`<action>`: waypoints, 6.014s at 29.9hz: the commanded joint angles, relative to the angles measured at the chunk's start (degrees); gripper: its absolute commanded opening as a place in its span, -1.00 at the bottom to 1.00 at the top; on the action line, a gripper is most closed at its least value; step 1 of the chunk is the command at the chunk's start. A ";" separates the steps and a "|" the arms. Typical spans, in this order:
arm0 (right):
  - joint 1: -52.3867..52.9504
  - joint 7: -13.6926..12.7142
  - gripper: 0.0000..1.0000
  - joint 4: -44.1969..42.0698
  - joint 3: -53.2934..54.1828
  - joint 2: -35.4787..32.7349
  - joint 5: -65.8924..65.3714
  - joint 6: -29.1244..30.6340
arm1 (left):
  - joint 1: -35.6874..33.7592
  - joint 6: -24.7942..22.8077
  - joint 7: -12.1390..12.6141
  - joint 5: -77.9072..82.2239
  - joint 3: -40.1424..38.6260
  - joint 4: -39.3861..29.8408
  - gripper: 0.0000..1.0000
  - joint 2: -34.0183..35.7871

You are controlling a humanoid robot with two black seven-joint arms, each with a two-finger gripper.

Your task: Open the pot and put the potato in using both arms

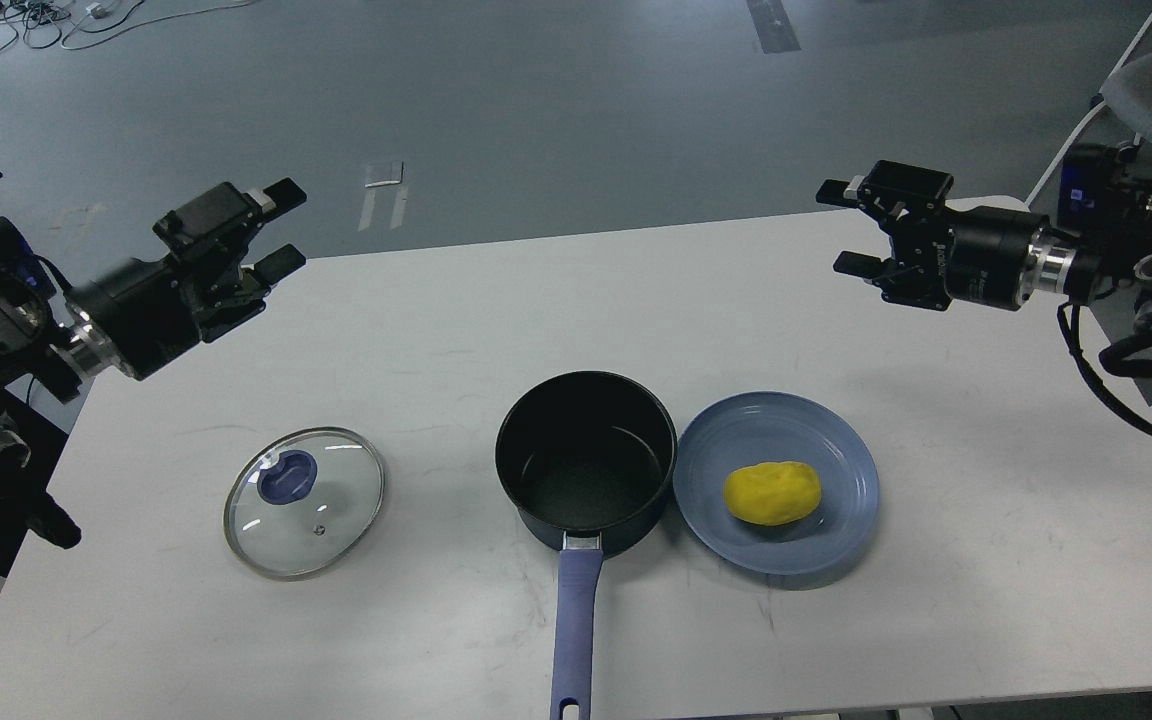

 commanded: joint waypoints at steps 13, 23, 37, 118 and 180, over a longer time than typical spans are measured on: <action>27.71 0.00 1.00 15.15 -33.43 11.12 -37.39 -0.01 | -0.42 -2.04 -0.01 -15.83 -9.27 -0.21 0.95 -3.76; 30.17 0.00 1.00 15.95 -41.27 22.02 -46.72 -0.01 | -0.42 -2.04 -0.01 -15.83 -10.24 -0.30 0.95 -4.47; 30.35 0.00 1.00 11.73 -45.93 30.46 -50.85 -7.18 | -0.33 -2.04 -0.01 -15.83 -10.24 -0.47 0.95 -4.56; 32.11 0.00 -0.47 4.69 -43.55 37.50 -24.05 -20.63 | 0.28 -2.92 -0.01 -15.83 -10.24 -0.56 0.95 -4.56; 28.42 0.00 0.87 3.29 -28.09 25.82 0.46 -16.24 | 1.25 -3.01 -0.01 -15.92 -10.15 -0.56 0.95 -5.26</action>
